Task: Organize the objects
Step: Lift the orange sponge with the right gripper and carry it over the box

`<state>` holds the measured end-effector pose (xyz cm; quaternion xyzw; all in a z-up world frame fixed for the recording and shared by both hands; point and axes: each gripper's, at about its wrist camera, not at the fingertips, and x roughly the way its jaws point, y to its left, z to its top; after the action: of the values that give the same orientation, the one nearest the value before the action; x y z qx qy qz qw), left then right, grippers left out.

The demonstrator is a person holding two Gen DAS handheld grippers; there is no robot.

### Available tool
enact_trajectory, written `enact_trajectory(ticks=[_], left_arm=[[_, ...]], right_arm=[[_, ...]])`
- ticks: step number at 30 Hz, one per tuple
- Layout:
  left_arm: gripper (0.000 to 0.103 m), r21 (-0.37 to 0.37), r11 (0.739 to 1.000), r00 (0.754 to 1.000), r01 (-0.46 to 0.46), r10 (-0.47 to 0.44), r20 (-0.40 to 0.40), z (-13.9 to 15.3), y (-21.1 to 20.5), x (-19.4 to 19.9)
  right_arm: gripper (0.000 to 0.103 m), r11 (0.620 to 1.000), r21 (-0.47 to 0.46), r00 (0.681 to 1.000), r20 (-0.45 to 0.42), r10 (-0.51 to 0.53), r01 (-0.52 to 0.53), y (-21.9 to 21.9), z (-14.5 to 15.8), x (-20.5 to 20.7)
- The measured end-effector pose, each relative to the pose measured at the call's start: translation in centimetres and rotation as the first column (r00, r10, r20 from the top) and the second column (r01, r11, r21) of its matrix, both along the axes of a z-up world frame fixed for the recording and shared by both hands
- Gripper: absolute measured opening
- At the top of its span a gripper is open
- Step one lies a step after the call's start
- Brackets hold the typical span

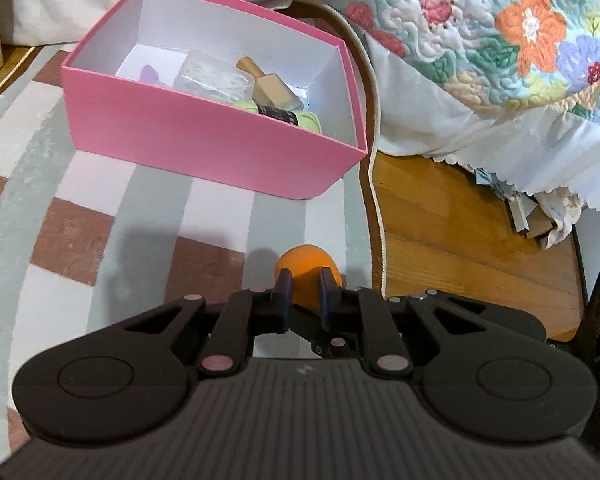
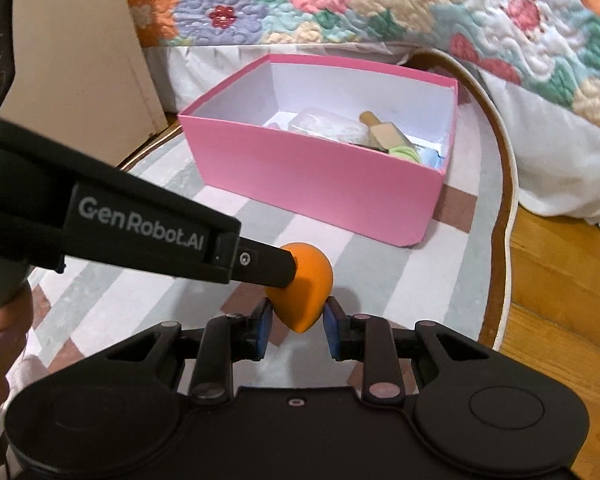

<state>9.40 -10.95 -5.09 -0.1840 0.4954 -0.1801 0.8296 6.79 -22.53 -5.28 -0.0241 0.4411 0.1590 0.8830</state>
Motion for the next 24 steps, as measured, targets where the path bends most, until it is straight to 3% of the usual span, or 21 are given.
enact_trajectory(ticks=[5,16,24], left_arm=[[0.012,-0.038,0.999,1.000,-0.012,0.013,0.017,2.7,1.6,0.1],[0.012,-0.016,0.999,0.993,-0.051,0.052,0.109,9.3,4.8,2.0],[0.013,-0.003,0.999,0.982,-0.043,0.043,0.182,10.8,6.7,5.3]], right_arm=[[0.032,1.000,-0.001,0.999,0.035,0.031,-0.031,0.7,2.7,-0.1],[0.032,0.993,0.040,0.991,0.089,0.103,-0.107,3.0,8.9,3.0],[0.032,0.985,0.059,0.983,0.102,0.154,-0.160,4.0,11.3,8.0]])
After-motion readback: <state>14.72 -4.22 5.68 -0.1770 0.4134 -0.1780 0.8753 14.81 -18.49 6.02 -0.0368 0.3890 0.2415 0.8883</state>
